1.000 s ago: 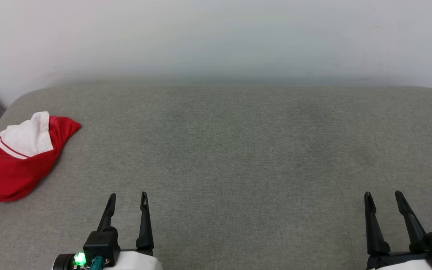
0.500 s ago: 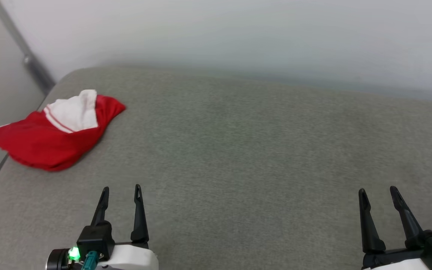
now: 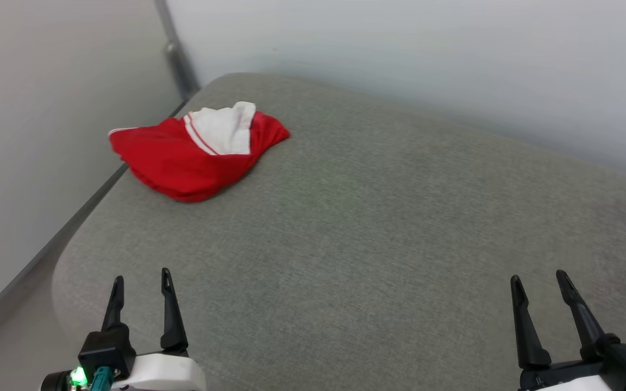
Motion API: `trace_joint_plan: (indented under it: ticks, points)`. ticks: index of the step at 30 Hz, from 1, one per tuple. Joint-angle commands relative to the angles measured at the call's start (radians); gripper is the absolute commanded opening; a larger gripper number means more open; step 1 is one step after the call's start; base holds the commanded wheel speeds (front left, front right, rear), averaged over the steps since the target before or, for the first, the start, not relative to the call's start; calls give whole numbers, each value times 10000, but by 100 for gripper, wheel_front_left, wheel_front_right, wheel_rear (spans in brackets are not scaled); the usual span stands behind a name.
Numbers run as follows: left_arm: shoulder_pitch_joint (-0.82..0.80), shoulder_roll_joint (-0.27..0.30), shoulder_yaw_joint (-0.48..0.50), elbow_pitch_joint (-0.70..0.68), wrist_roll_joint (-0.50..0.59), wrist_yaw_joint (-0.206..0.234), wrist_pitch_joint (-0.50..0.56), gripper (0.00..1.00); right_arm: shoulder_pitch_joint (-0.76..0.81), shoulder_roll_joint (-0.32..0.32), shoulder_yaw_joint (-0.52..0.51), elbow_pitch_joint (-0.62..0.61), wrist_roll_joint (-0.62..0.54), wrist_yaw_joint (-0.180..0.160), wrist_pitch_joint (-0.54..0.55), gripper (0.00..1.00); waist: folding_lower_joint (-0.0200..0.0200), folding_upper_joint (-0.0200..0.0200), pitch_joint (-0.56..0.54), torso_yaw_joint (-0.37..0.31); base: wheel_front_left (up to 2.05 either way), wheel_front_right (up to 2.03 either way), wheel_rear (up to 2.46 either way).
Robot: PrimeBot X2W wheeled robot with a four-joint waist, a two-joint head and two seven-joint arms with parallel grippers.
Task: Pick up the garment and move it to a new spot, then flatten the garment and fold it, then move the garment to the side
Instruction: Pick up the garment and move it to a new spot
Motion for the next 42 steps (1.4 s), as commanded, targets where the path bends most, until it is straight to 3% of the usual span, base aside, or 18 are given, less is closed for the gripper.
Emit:
trace_joint_plan:
  ticks: [1, 10, 18, 22, 31, 37, 42]
  points:
    - [77, -11, 187, -22, -28, -37, -28, 100, 122, 6, -3, -12, -116, -7, -25, 100, 0, 0, 11, 637, 0, 0, 0]
    - [227, -6, 370, -169, -228, 67, -28, 100, -13, 6, 165, 45, -314, -7, -25, 100, 0, 0, 154, 879, 0, 0, 0]
    - [-972, 375, 669, 369, 198, -920, -28, 100, -126, 6, 47, -25, -461, -7, -25, 100, 0, 0, 353, 788, 0, 0, 0]
    - [-2321, 915, 951, 728, 353, -1408, -28, 100, -346, 6, -18, -147, -664, -7, -25, 100, 0, 0, 733, 544, 0, 0, 0]
    - [-5906, 2005, 2071, 1754, -518, -2254, -25, 100, -1178, -2, -269, -695, -1317, -7, -25, 100, 0, 0, 2338, -449, 0, 0, 0]
    - [-8080, 3396, 1981, 2730, -397, -2568, 54, 100, -1736, -3, -436, -1225, -1658, -8, -25, 100, 0, 0, 3569, -1086, 0, 0, 0]
    - [-9710, 4113, 1830, 3756, -953, -2728, 1349, 100, -2113, -2, -572, -1690, -1848, -8, -25, 100, 0, 0, 4413, -1386, 0, 0, 0]
